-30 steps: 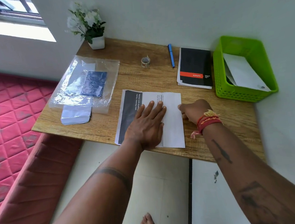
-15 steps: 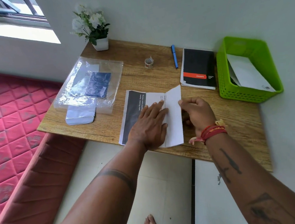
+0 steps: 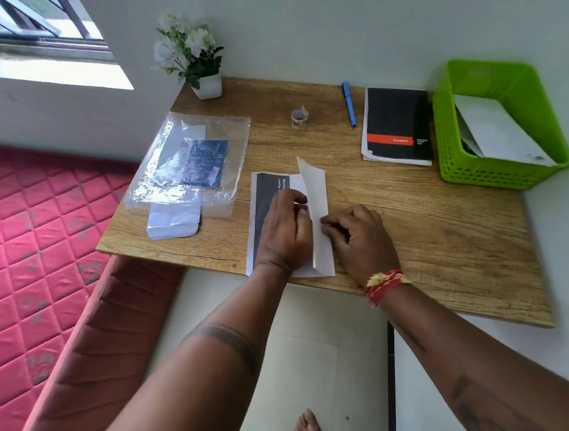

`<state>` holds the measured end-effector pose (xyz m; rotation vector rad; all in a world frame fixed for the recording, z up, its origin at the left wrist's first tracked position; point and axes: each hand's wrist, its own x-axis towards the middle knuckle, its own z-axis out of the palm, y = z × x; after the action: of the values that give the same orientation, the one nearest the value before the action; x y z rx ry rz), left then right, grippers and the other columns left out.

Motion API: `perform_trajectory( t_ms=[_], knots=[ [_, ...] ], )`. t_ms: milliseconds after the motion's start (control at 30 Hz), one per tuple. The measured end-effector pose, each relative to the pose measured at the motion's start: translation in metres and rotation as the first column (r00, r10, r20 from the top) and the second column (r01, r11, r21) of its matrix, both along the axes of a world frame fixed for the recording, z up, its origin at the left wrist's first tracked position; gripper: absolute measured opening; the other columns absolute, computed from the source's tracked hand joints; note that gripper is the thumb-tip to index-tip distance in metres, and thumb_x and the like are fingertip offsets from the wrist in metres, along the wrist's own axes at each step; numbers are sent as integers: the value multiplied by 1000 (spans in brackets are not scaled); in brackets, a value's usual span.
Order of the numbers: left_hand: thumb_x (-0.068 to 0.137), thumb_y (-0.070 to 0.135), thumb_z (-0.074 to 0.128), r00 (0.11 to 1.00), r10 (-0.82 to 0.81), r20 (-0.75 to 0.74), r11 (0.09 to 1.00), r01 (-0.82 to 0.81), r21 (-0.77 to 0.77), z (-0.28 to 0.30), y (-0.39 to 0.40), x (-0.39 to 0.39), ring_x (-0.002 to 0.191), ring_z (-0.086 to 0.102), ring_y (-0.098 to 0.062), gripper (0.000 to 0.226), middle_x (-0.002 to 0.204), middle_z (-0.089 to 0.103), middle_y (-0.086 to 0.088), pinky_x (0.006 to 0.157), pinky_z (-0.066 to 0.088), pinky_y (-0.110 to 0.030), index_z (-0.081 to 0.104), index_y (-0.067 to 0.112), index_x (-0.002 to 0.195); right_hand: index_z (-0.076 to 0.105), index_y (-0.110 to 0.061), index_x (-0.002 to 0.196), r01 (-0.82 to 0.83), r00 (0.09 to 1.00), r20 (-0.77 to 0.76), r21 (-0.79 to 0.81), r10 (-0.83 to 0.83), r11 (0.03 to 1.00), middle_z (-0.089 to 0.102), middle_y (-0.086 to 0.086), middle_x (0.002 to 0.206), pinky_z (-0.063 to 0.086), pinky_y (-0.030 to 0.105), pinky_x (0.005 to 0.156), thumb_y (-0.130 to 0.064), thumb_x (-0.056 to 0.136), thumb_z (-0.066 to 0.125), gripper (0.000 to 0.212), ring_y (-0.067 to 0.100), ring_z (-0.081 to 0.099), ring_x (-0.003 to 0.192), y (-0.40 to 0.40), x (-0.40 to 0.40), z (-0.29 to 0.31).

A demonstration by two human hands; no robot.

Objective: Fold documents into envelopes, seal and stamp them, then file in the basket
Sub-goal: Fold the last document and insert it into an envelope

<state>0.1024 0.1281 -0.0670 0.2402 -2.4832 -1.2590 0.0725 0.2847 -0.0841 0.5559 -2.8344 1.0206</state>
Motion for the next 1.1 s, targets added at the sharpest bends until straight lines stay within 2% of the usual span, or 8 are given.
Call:
perform_trajectory(
  t_ms=[133, 233, 333, 433, 500, 667, 867, 1100],
  knots=[
    [96, 18, 51, 991, 109, 83, 975, -123, 187, 4, -9, -5, 84, 59, 6, 28, 107, 63, 7, 68, 42, -5, 55, 13, 123, 75, -25, 113, -10, 1000, -24, 56, 11, 998, 57, -8, 103, 41, 25, 78, -34, 96, 65, 22, 11, 46, 102, -2, 1, -4],
    [92, 2, 54, 987, 115, 112, 965, -138, 222, 4, -11, -7, 99, 63, -1, 48, 125, 61, 9, 77, 45, -2, 50, 18, 137, 75, -25, 112, -2, 998, -62, 70, 7, 998, 57, -6, 101, 41, 25, 75, -32, 95, 66, 20, 14, 49, 101, -2, 1, -5],
    [93, 2, 55, 986, 86, 142, 990, -100, 97, -1, -10, -8, 137, 50, -17, 60, 151, 50, 0, 112, 44, -27, 45, 20, 149, 74, -24, 111, 3, 998, -70, 85, 3, 996, 59, -5, 103, 41, 25, 75, -31, 96, 65, 18, 17, 51, 102, -3, 2, -5],
    [104, 17, 49, 968, 7, 251, 967, 57, -249, -12, -5, -7, 158, 12, -27, 52, 171, 19, -8, 127, 12, -40, 41, 19, 155, 73, -24, 109, -3, 997, -81, 87, 11, 996, 58, -4, 102, 42, 26, 74, -31, 96, 64, 17, 18, 51, 101, -3, 2, -5],
    [109, 26, 38, 941, -28, 337, 899, 171, -403, -18, -4, -9, 159, 4, -29, 52, 173, 13, -8, 127, 2, -45, 34, 21, 160, 73, -24, 108, -6, 997, -81, 82, 12, 997, 58, -5, 102, 43, 26, 75, -32, 96, 64, 16, 17, 50, 101, -2, 1, -6],
    [111, 38, 27, 937, -67, 344, 813, 251, -526, -24, -17, -6, 160, 6, -25, 54, 174, 12, -3, 129, 1, -44, 25, 27, 164, 70, -27, 103, 14, 997, -71, 93, -8, 996, 57, -6, 99, 40, 26, 72, -38, 94, 66, 14, 16, 50, 98, -4, -2, -7],
    [110, 45, 19, 932, -71, 355, 781, 273, -562, -26, -19, -1, 160, 3, -23, 56, 174, 6, -2, 130, -1, -43, 19, 32, 165, 56, -28, 88, 32, 997, 62, 140, -41, 990, 60, -7, 91, 40, 30, 63, -44, 88, 70, 21, 19, 55, 89, -16, -24, 4],
    [109, 42, 19, 928, -63, 367, 793, 270, -546, -26, -20, -1, 160, 3, -22, 58, 174, 9, -1, 128, -4, -40, 18, 28, 165, 57, -24, 93, 56, 977, 187, 254, -106, 966, 68, 2, 93, 51, 42, 83, -51, 89, 68, 29, 29, 60, 96, -37, -70, 21]
  ],
)
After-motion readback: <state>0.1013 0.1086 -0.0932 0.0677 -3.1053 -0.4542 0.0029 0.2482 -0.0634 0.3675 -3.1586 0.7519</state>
